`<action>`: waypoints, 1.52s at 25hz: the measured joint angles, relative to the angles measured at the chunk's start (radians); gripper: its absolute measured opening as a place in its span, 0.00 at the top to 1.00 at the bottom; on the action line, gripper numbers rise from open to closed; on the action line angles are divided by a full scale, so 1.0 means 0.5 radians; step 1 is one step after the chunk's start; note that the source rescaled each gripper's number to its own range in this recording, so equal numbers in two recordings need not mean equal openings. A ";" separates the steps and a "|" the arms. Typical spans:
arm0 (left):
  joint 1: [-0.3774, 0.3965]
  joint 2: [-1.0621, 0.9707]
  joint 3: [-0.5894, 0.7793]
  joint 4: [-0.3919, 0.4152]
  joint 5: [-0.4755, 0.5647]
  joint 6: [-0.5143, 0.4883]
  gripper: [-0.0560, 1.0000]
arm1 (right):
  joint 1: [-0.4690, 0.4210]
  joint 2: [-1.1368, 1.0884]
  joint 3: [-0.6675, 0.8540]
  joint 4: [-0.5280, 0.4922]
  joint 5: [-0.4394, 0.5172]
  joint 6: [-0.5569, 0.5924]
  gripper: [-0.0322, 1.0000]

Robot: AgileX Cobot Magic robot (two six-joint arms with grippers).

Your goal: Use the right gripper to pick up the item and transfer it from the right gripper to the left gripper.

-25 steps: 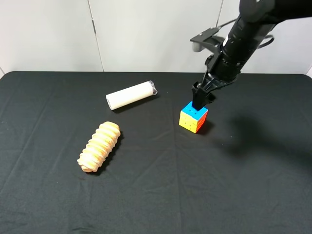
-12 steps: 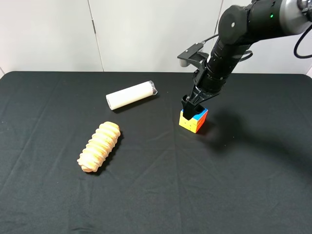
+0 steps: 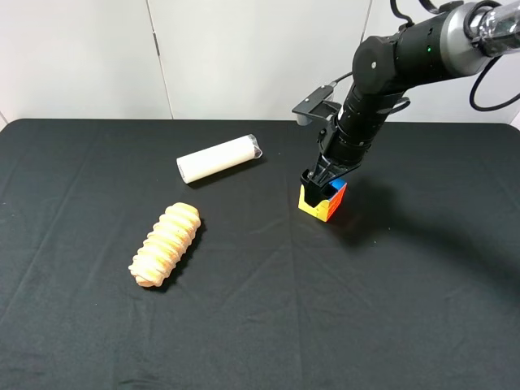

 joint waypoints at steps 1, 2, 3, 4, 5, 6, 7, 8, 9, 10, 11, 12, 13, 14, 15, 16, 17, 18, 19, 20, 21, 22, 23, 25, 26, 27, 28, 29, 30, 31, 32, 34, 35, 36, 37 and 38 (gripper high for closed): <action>0.000 0.000 0.000 0.000 0.000 0.000 0.04 | 0.000 0.011 -0.002 -0.001 -0.013 0.000 0.00; 0.000 0.000 0.000 0.000 0.000 0.000 0.04 | 0.000 0.019 -0.002 -0.005 -0.020 0.000 0.00; 0.000 0.000 0.000 0.000 0.000 0.000 0.04 | 0.000 0.035 -0.002 -0.005 -0.024 0.005 0.00; 0.000 0.000 0.000 0.000 0.000 0.000 0.04 | 0.000 0.049 -0.002 -0.008 -0.024 0.006 0.00; 0.000 0.000 0.000 0.000 0.000 0.000 0.04 | 0.000 0.060 -0.002 -0.008 -0.024 0.017 0.00; 0.000 0.000 0.000 0.000 0.000 0.000 0.04 | 0.000 0.075 -0.002 -0.008 -0.024 0.026 0.00; 0.000 0.000 0.000 0.000 0.000 0.000 0.04 | 0.000 0.084 -0.002 -0.008 -0.024 0.031 0.00; 0.000 0.000 0.000 0.000 0.000 0.000 0.04 | 0.000 0.091 -0.002 -0.008 -0.022 0.036 0.00; 0.000 0.000 0.000 0.000 0.000 0.000 0.04 | 0.000 0.096 -0.002 -0.008 -0.022 0.037 0.00; 0.000 0.000 0.000 0.000 0.000 0.000 0.04 | 0.000 0.099 -0.002 -0.008 -0.022 0.039 0.00; 0.000 0.000 0.000 0.000 0.000 0.000 0.04 | 0.000 0.099 -0.002 -0.008 -0.022 0.041 0.00; 0.000 0.000 0.000 0.000 0.000 0.000 0.04 | 0.000 0.101 -0.002 -0.008 -0.022 0.041 0.00; 0.000 0.000 0.000 0.000 0.000 0.000 0.04 | 0.000 0.101 -0.002 -0.003 -0.022 0.041 0.00; 0.000 0.000 0.000 0.000 0.000 0.000 0.04 | 0.000 0.101 -0.002 0.001 -0.022 0.042 0.00; 0.000 0.000 0.000 0.000 0.000 0.000 0.04 | 0.000 0.101 -0.002 0.003 -0.022 0.043 0.00; 0.000 0.000 0.000 0.000 0.000 0.000 0.04 | 0.000 0.101 -0.002 0.008 -0.020 0.043 0.00; 0.000 0.000 0.000 0.000 0.000 0.000 0.04 | 0.000 0.101 -0.002 0.009 -0.020 0.043 0.01; 0.000 0.000 0.000 0.000 0.000 0.000 0.04 | 0.000 0.101 -0.002 0.018 -0.018 0.043 0.08; 0.000 0.000 0.000 0.000 0.000 0.000 0.04 | 0.000 0.101 -0.002 0.034 -0.009 0.043 0.21; 0.000 0.000 0.000 0.000 0.000 0.000 0.04 | 0.000 0.101 -0.002 0.049 0.004 0.043 0.47; 0.000 0.000 0.000 0.000 0.000 0.000 0.04 | 0.000 0.101 -0.002 0.058 0.011 0.041 0.86; 0.000 0.000 0.000 0.000 0.000 0.000 0.04 | 0.000 0.101 -0.002 0.067 0.013 0.038 0.95; 0.000 0.000 0.000 0.000 0.000 0.000 0.04 | 0.000 0.101 -0.002 0.067 0.015 0.033 0.96; 0.000 0.000 0.000 0.000 0.000 0.000 0.04 | 0.000 0.101 -0.004 0.069 0.017 0.036 0.97; 0.000 0.000 0.000 0.000 0.000 0.000 0.04 | 0.000 0.101 -0.004 0.069 0.017 0.036 0.97; 0.000 0.000 0.000 0.000 0.000 0.000 0.04 | 0.000 0.101 -0.004 0.069 0.017 0.036 0.97; 0.000 0.000 0.000 0.000 0.000 0.000 0.04 | 0.000 0.101 -0.004 0.069 0.017 0.036 0.97; 0.000 0.000 0.000 0.000 0.000 0.000 0.04 | 0.000 0.101 -0.004 0.069 0.021 0.036 0.97; 0.000 0.000 0.000 0.000 0.000 0.000 0.04 | 0.000 0.101 -0.004 0.069 0.028 0.036 0.97; 0.000 0.000 0.000 0.000 0.000 0.000 0.04 | 0.000 0.096 -0.004 0.069 0.038 0.036 0.97; 0.000 0.000 0.000 0.000 0.000 0.000 0.04 | 0.000 0.089 -0.004 0.072 0.053 0.036 0.97; 0.000 0.000 0.000 0.000 0.000 0.000 0.04 | 0.000 0.063 -0.015 0.079 0.126 0.045 0.97; 0.000 0.000 0.000 0.000 0.000 0.000 0.04 | 0.000 0.049 -0.034 0.081 0.177 0.051 0.97; 0.000 0.000 0.000 0.000 0.000 0.000 0.04 | 0.000 0.035 -0.069 0.081 0.244 0.062 0.97; 0.000 0.000 0.000 0.000 0.000 0.000 0.04 | 0.000 0.030 -0.110 0.083 0.316 0.087 0.97; 0.000 0.000 0.000 0.000 0.000 0.000 0.04 | 0.000 0.027 -0.158 0.083 0.388 0.110 0.97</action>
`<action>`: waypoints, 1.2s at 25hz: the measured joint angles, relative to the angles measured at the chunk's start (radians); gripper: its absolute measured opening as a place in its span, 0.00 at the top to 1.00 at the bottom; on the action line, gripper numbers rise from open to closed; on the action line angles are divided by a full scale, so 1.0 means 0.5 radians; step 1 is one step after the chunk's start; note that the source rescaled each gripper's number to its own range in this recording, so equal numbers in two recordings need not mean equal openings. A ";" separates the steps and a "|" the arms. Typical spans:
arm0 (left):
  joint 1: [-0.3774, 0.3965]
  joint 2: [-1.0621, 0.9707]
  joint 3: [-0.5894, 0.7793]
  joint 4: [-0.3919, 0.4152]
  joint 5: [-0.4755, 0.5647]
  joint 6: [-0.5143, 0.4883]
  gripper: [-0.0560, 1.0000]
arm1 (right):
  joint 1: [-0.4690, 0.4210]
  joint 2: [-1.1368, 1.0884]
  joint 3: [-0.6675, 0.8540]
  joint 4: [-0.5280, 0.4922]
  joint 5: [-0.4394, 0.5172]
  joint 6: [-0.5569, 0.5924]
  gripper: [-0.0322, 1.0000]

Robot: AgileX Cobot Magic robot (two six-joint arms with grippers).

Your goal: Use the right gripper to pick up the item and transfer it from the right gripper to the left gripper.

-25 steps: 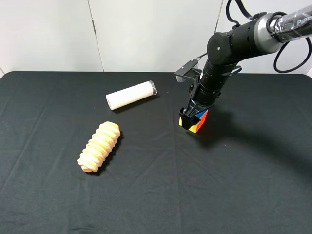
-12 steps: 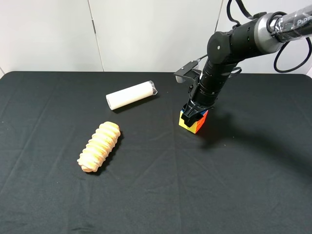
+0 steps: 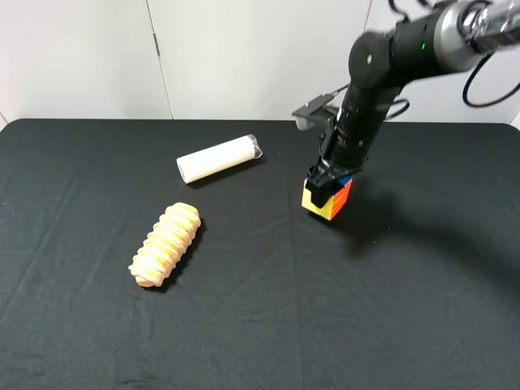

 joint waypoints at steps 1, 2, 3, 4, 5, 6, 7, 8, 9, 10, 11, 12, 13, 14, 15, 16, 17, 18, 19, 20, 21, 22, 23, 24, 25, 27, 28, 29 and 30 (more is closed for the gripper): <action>0.000 0.000 0.000 0.000 0.000 0.000 0.04 | 0.000 -0.002 -0.043 0.002 0.062 0.024 0.97; 0.000 0.000 0.000 0.000 0.000 0.000 0.04 | 0.000 -0.002 -0.094 0.011 0.135 0.051 0.97; 0.000 0.000 0.000 0.000 0.000 0.000 0.04 | 0.000 -0.002 -0.142 0.020 0.206 0.073 0.97; 0.000 0.000 0.000 0.000 0.000 0.000 0.04 | 0.000 -0.002 -0.184 0.032 0.266 0.092 0.97; 0.000 0.000 0.000 0.000 0.000 0.000 0.04 | 0.000 -0.002 -0.234 0.040 0.331 0.113 0.97; 0.000 0.000 0.000 0.000 0.000 0.000 0.04 | 0.000 -0.006 -0.277 0.053 0.388 0.137 0.97; 0.000 0.000 0.000 0.000 0.000 0.000 0.04 | 0.000 -0.014 -0.306 0.069 0.431 0.156 0.97; 0.000 0.000 0.000 0.000 0.000 0.000 0.04 | 0.000 -0.027 -0.323 0.086 0.461 0.170 0.97; 0.000 0.000 0.000 0.000 0.000 0.000 0.04 | 0.000 -0.042 -0.332 0.108 0.484 0.185 0.97; 0.000 0.000 0.000 0.000 0.000 0.000 0.04 | 0.000 -0.063 -0.338 0.124 0.506 0.197 0.97; 0.000 0.000 0.000 0.000 0.000 0.000 0.04 | 0.000 -0.085 -0.340 0.142 0.525 0.204 0.97; 0.000 0.000 0.000 0.000 0.000 0.000 0.04 | 0.000 -0.110 -0.340 0.154 0.532 0.212 0.97; 0.000 0.000 0.000 0.000 0.000 0.000 0.04 | 0.000 -0.133 -0.340 0.173 0.536 0.224 0.97; 0.000 0.000 0.000 0.000 0.000 0.000 0.04 | 0.000 -0.161 -0.340 0.190 0.541 0.238 0.97; 0.000 0.000 0.000 0.000 0.000 0.000 0.04 | 0.000 -0.192 -0.340 0.206 0.541 0.252 0.97; 0.000 0.000 0.000 0.000 0.000 0.000 0.04 | 0.000 -0.220 -0.340 0.226 0.545 0.260 0.97; 0.000 0.000 0.000 0.000 0.000 0.000 0.04 | 0.000 -0.254 -0.340 0.255 0.551 0.262 0.97; 0.000 0.000 0.000 0.000 0.000 0.000 0.04 | 0.000 -0.285 -0.340 0.284 0.556 0.264 0.97; 0.000 0.000 0.000 0.000 0.000 0.000 0.04 | 0.000 -0.318 -0.340 0.313 0.558 0.264 0.97; 0.000 0.000 0.000 0.002 0.000 0.000 0.04 | 0.000 -0.344 -0.340 0.346 0.558 0.264 0.97; 0.000 0.000 0.000 0.002 0.000 0.000 0.04 | 0.000 -0.375 -0.340 0.377 0.560 0.266 0.97; 0.000 0.000 0.000 0.002 0.000 0.000 0.04 | 0.000 -0.404 -0.340 0.400 0.564 0.268 0.97; 0.000 0.000 0.000 0.002 0.000 0.000 0.04 | 0.000 -0.432 -0.340 0.427 0.569 0.268 0.97; 0.000 0.000 0.000 0.002 0.000 0.000 0.04 | 0.000 -0.432 -0.340 0.427 0.569 0.268 0.97; 0.000 0.000 0.000 0.002 0.000 0.000 0.04 | 0.000 -0.458 -0.340 0.455 0.571 0.268 0.97; 0.000 0.000 0.000 0.000 0.000 0.000 0.04 | 0.000 -0.500 -0.340 0.481 0.575 0.268 0.97; 0.000 0.000 0.000 0.000 0.000 0.000 0.04 | 0.000 -0.537 -0.340 0.509 0.595 0.259 0.97; 0.000 0.000 0.000 0.000 0.000 0.000 0.04 | 0.000 -0.555 -0.340 0.522 0.607 0.259 0.97; 0.000 0.000 0.000 0.000 0.000 0.000 0.04 | 0.000 -0.567 -0.340 0.533 0.628 0.255 0.97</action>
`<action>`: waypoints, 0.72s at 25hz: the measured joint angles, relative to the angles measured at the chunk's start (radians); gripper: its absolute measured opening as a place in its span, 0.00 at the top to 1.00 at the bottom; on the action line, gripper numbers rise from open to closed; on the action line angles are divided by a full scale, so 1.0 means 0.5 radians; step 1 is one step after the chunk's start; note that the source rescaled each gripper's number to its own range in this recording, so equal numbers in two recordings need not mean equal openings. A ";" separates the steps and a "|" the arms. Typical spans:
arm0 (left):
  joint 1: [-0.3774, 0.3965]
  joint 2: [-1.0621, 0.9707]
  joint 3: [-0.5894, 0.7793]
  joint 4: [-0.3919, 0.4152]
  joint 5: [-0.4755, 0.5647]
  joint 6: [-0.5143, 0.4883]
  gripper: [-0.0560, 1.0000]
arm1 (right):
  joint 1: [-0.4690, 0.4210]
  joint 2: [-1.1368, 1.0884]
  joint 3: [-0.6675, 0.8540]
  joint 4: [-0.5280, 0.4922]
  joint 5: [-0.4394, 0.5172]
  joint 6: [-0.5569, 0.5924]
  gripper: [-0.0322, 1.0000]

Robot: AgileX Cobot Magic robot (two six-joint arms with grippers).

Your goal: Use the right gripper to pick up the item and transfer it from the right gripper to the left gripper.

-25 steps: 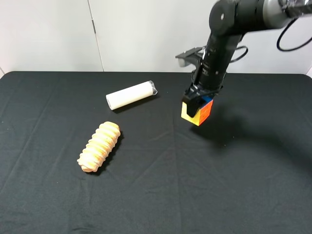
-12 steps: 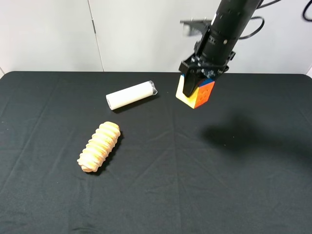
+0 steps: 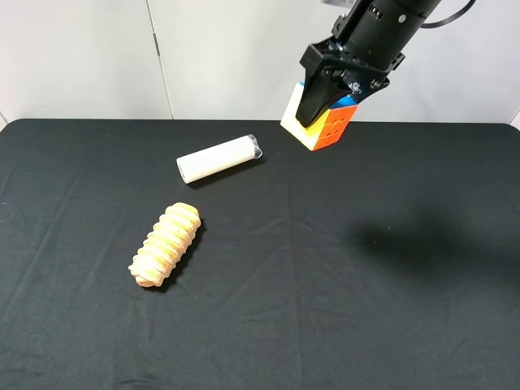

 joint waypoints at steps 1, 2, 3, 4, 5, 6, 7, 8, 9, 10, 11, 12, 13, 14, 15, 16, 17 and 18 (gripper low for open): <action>0.000 0.000 0.000 0.000 0.000 0.000 0.04 | 0.000 -0.013 0.000 0.013 0.012 0.000 0.97; 0.000 0.000 0.000 0.000 0.000 0.000 0.04 | 0.000 -0.026 0.000 0.032 0.014 0.000 0.97; 0.000 0.000 0.000 0.000 0.000 0.000 0.04 | 0.003 -0.040 0.000 0.043 0.014 0.000 0.97; 0.000 0.000 0.000 0.000 0.000 0.000 0.04 | 0.014 -0.054 0.000 0.045 0.014 -0.002 0.97; 0.000 0.000 0.000 0.000 0.000 0.000 0.04 | 0.031 -0.070 0.000 0.046 0.014 -0.011 0.97; 0.000 0.000 0.000 0.000 0.000 0.000 0.04 | 0.058 -0.088 0.000 0.046 0.014 -0.021 0.97; 0.000 0.000 0.000 0.000 0.000 0.000 0.04 | 0.091 -0.106 0.000 0.046 0.016 -0.030 0.97; 0.000 0.000 0.000 0.000 0.000 0.000 0.04 | 0.120 -0.114 0.000 0.049 0.016 -0.038 0.97; 0.000 0.000 0.000 0.000 0.000 0.000 0.04 | 0.160 -0.127 0.000 0.054 0.016 -0.047 0.97; 0.000 0.000 0.000 0.000 0.000 0.000 0.04 | 0.199 -0.134 0.000 0.065 0.016 -0.054 0.97; 0.000 0.000 0.000 0.000 0.000 0.000 0.04 | 0.231 -0.133 0.000 0.071 0.016 -0.062 0.97; 0.000 0.000 0.000 0.000 0.000 0.000 0.04 | 0.270 -0.133 0.000 0.076 0.016 -0.072 0.97; 0.000 0.000 0.000 0.000 0.000 0.000 0.04 | 0.308 -0.133 0.000 0.076 0.016 -0.086 0.97; 0.000 0.000 0.000 0.000 0.000 0.000 0.04 | 0.345 -0.133 0.000 0.076 0.016 -0.099 0.97; 0.000 0.000 0.000 0.000 0.000 0.000 0.04 | 0.374 -0.133 0.000 0.077 0.016 -0.118 0.97; 0.000 0.000 0.000 0.000 0.000 0.000 0.04 | 0.409 -0.133 0.000 0.080 0.016 -0.137 0.97; 0.000 0.000 0.000 -0.002 0.000 0.000 0.04 | 0.442 -0.133 0.000 0.080 0.016 -0.160 0.97; 0.000 0.000 0.000 -0.006 0.000 0.000 0.04 | 0.467 -0.133 0.000 0.080 0.016 -0.187 0.97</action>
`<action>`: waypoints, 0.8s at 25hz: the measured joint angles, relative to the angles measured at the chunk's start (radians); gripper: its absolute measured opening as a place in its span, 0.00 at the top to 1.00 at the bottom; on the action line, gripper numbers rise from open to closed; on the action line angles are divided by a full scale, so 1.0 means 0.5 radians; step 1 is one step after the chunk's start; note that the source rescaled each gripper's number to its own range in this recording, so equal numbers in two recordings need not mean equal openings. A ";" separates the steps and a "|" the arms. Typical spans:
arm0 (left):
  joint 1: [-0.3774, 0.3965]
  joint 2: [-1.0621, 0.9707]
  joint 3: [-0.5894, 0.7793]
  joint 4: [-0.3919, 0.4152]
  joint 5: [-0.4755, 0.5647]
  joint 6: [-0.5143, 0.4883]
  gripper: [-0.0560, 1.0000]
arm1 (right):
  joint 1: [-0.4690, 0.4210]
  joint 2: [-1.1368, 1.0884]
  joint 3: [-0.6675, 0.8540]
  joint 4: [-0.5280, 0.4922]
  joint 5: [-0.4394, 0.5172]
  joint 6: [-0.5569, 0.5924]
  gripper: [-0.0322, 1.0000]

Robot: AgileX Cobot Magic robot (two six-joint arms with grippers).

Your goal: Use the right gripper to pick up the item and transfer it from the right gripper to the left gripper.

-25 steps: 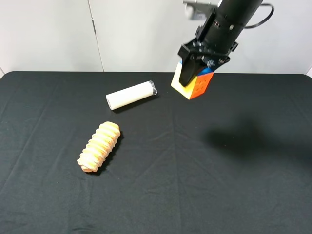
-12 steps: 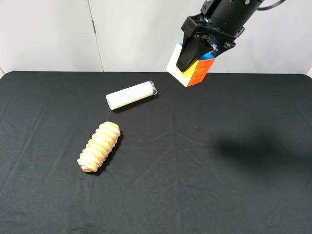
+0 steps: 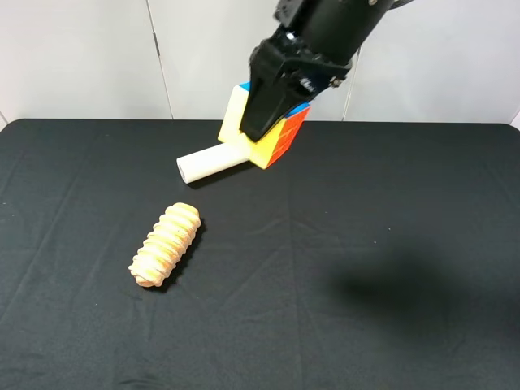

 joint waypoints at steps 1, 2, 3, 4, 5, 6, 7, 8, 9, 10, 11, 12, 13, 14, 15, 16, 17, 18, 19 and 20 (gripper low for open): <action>0.000 0.000 0.000 -0.003 0.000 0.000 0.04 | 0.027 0.000 0.000 0.004 0.002 -0.034 0.97; 0.000 0.000 0.000 -0.003 0.000 0.000 0.04 | 0.050 0.000 0.000 0.006 0.002 -0.064 0.97; 0.000 0.000 0.000 -0.003 0.000 0.000 0.04 | 0.072 0.000 0.000 0.008 0.002 -0.091 0.97; 0.000 0.000 0.000 -0.003 0.000 0.000 0.04 | 0.086 0.000 0.000 0.012 0.002 -0.126 0.97; 0.000 0.000 0.000 -0.003 0.000 0.000 0.04 | 0.102 0.000 0.000 0.014 0.002 -0.160 0.97; 0.000 0.000 0.000 -0.003 0.000 0.000 0.04 | 0.113 0.000 0.000 0.017 0.004 -0.191 0.97; 0.000 0.000 0.000 -0.003 0.000 0.000 0.04 | 0.120 0.000 0.000 0.019 0.004 -0.229 0.97; 0.000 0.000 0.000 -0.003 0.000 0.000 0.04 | 0.126 0.000 0.000 0.028 0.004 -0.269 0.97; 0.000 0.000 0.000 -0.003 0.000 0.000 0.04 | 0.131 0.000 0.000 0.048 0.004 -0.306 0.97; 0.000 0.000 0.000 -0.003 0.000 0.000 0.04 | 0.131 0.000 0.000 0.071 0.004 -0.334 0.97; 0.000 0.000 0.000 -0.003 0.000 0.000 0.04 | 0.131 0.000 0.000 0.097 0.004 -0.363 0.97; 0.000 0.000 0.000 -0.003 0.000 0.000 0.04 | 0.131 0.000 0.000 0.121 0.004 -0.397 0.97; 0.000 0.000 0.000 -0.003 0.000 0.000 0.04 | 0.131 0.000 0.000 0.146 0.006 -0.426 0.97; 0.000 0.000 0.000 -0.003 0.000 0.000 0.04 | 0.131 0.000 0.000 0.166 0.006 -0.450 0.97; 0.000 0.000 0.000 -0.003 0.000 0.000 0.04 | 0.131 0.000 0.000 0.185 0.006 -0.475 0.97; 0.000 0.000 -0.006 -0.005 0.000 0.000 0.04 | 0.131 0.000 0.000 0.203 0.006 -0.496 0.97; 0.000 0.000 -0.014 -0.007 0.000 0.002 0.04 | 0.131 0.000 0.000 0.222 0.006 -0.505 0.97; 0.000 0.000 -0.024 -0.009 0.000 0.002 0.04 | 0.131 0.000 0.000 0.231 0.006 -0.511 0.97; 0.000 0.000 -0.040 -0.009 0.002 0.002 0.04 | 0.131 0.000 0.000 0.246 0.006 -0.517 0.97; 0.000 0.000 -0.059 -0.009 0.002 0.003 0.04 | 0.131 0.000 0.000 0.256 0.006 -0.524 0.97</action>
